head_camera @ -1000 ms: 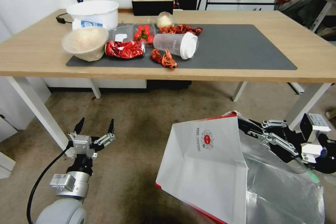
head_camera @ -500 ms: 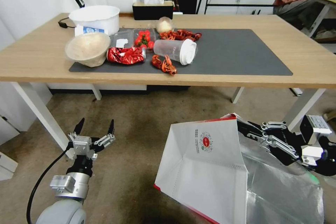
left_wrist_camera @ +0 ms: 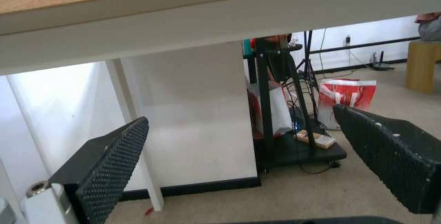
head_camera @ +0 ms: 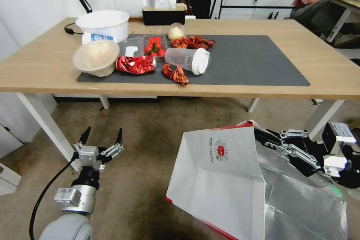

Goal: Pick up the food delivery bag from the floor and place it on the table.

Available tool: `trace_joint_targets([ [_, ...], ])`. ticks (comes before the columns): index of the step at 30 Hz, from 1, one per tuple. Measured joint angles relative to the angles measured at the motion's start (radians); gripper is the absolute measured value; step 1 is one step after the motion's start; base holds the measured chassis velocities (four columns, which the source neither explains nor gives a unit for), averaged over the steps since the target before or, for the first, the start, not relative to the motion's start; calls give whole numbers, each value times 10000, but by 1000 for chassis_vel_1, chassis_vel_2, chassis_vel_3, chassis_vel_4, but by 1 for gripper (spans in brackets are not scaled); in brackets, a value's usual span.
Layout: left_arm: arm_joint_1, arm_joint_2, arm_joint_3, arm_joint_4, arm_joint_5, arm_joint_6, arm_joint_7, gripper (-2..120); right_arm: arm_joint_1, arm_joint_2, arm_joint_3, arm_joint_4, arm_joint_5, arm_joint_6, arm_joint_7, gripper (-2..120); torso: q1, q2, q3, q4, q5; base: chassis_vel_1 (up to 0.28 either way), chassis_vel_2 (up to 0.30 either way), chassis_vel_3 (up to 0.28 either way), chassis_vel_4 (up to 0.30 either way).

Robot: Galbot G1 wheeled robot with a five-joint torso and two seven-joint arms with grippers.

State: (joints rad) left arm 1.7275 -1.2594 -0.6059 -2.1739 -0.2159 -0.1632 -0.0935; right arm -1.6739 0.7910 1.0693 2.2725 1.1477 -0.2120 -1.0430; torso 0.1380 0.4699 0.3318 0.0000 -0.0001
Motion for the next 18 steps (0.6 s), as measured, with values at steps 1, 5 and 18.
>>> trace_joint_targets([
  [1, 4, 0, 0, 0, 3, -1, -1, 100, 2, 3, 0, 1, 0, 0, 3, 0, 7, 20, 13, 0, 0, 0, 0, 0, 0],
  [5, 32, 21, -8, -8, 12, -1, -6, 100, 2, 39, -7, -9, 0, 0, 1, 0, 71, 196, 127, 0, 1, 0, 0, 0, 0],
  [18, -12, 19, 20, 3, 68, 135, 70, 100, -32, 80, -47, -136, -39, 11, -72, 0, 289, 752, 467, 2, 0, 0, 0, 0, 0],
])
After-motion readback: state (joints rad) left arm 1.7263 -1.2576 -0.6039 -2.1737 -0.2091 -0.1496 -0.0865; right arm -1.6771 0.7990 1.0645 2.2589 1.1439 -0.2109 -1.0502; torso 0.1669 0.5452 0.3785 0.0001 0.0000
